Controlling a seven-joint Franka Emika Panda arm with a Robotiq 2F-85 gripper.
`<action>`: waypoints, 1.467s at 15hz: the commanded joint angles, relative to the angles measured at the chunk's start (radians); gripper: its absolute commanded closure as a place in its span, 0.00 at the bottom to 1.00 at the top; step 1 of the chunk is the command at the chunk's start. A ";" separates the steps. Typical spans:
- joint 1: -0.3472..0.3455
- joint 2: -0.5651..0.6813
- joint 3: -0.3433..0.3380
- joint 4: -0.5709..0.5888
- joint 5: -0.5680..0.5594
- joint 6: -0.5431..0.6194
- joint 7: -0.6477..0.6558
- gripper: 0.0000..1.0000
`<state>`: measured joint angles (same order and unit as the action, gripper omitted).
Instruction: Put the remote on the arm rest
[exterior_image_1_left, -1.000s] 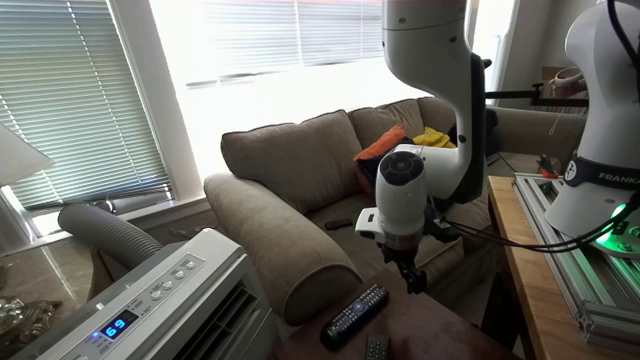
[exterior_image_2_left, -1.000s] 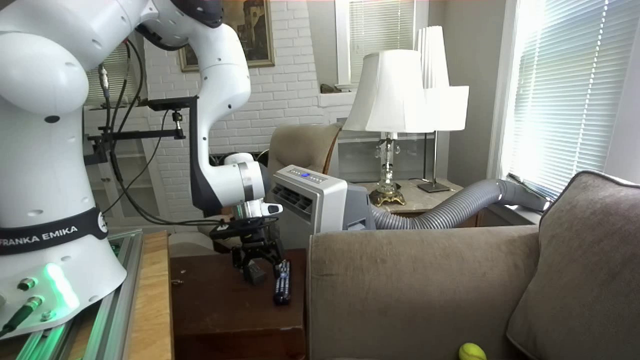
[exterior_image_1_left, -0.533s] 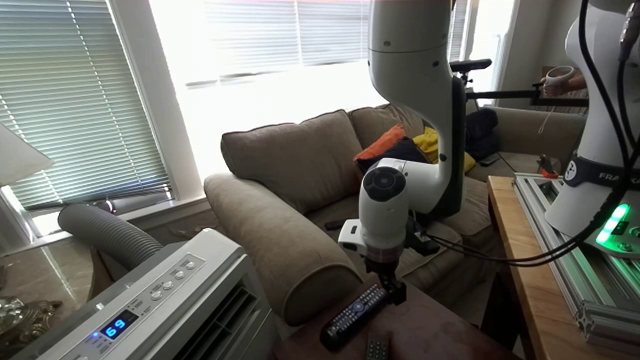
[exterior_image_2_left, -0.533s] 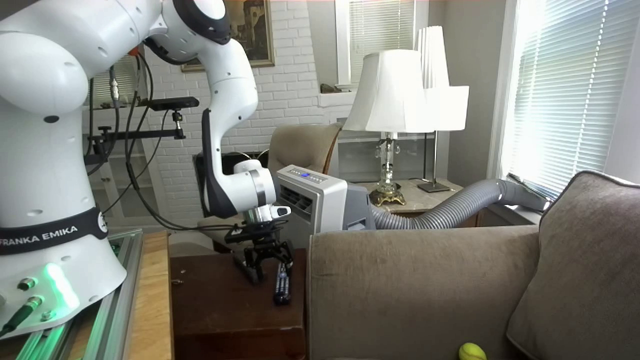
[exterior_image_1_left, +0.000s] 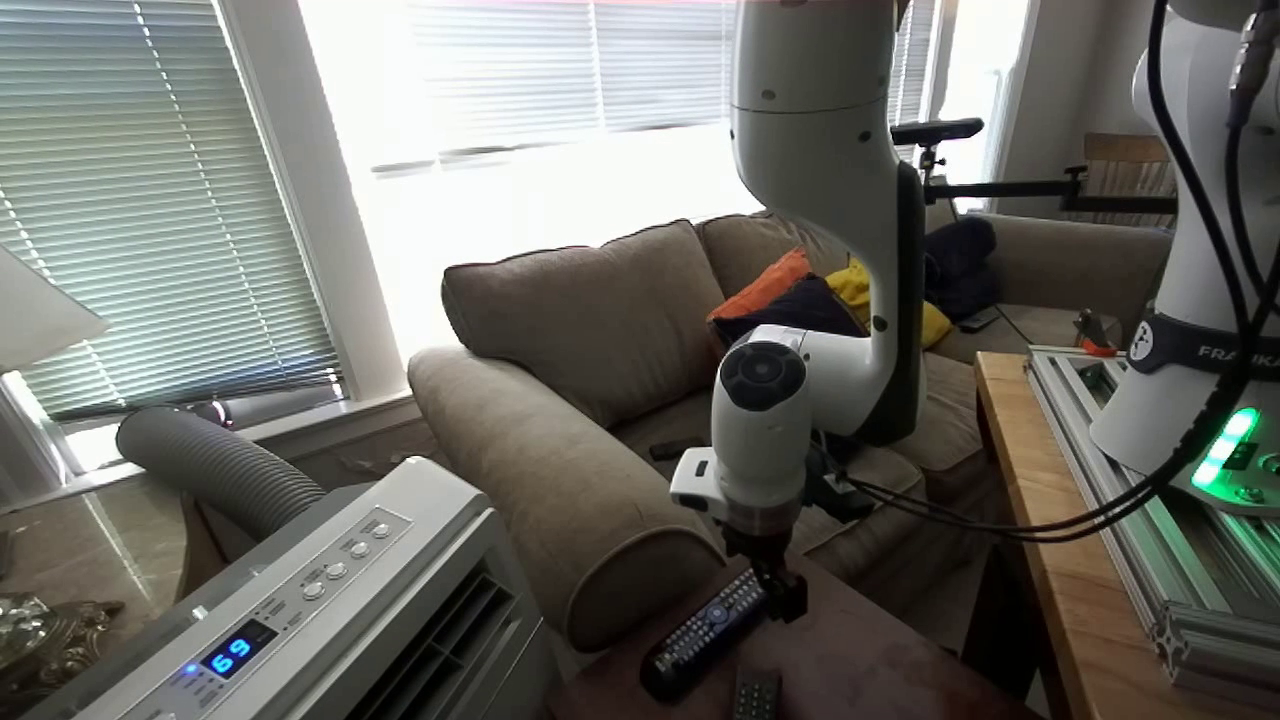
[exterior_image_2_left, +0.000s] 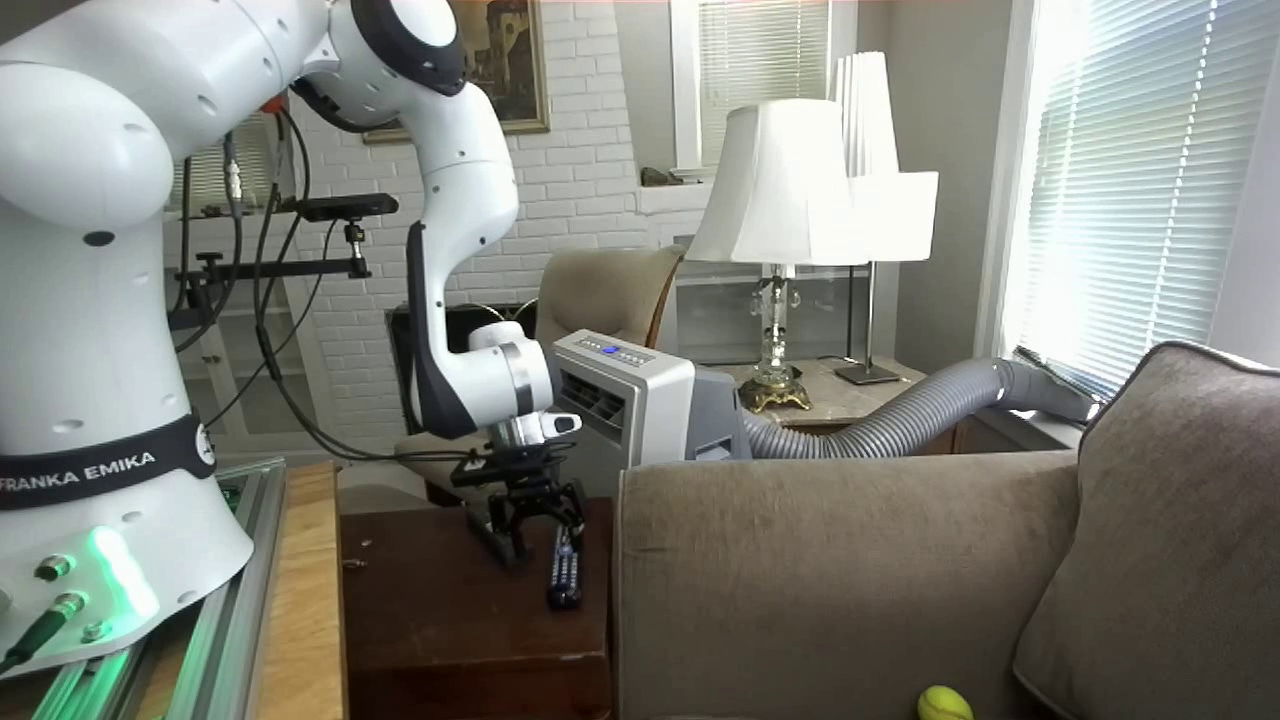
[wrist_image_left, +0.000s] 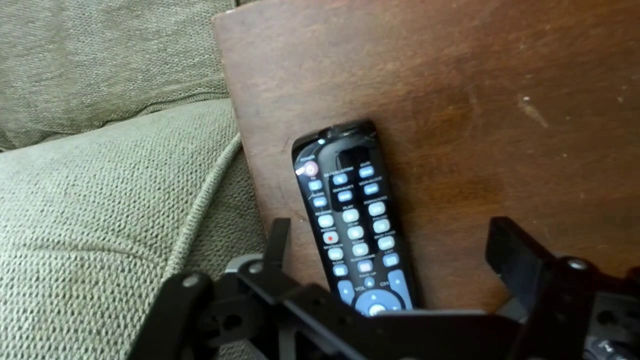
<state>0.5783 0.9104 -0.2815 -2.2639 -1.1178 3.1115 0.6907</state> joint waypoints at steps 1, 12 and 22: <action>-0.035 0.040 0.017 0.043 -0.015 0.003 -0.066 0.00; -0.159 0.153 0.113 0.184 0.011 -0.014 -0.251 0.00; -0.175 0.147 0.133 0.188 -0.002 -0.006 -0.228 0.41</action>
<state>0.4033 1.0577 -0.1485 -2.0764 -1.1193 3.1052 0.4622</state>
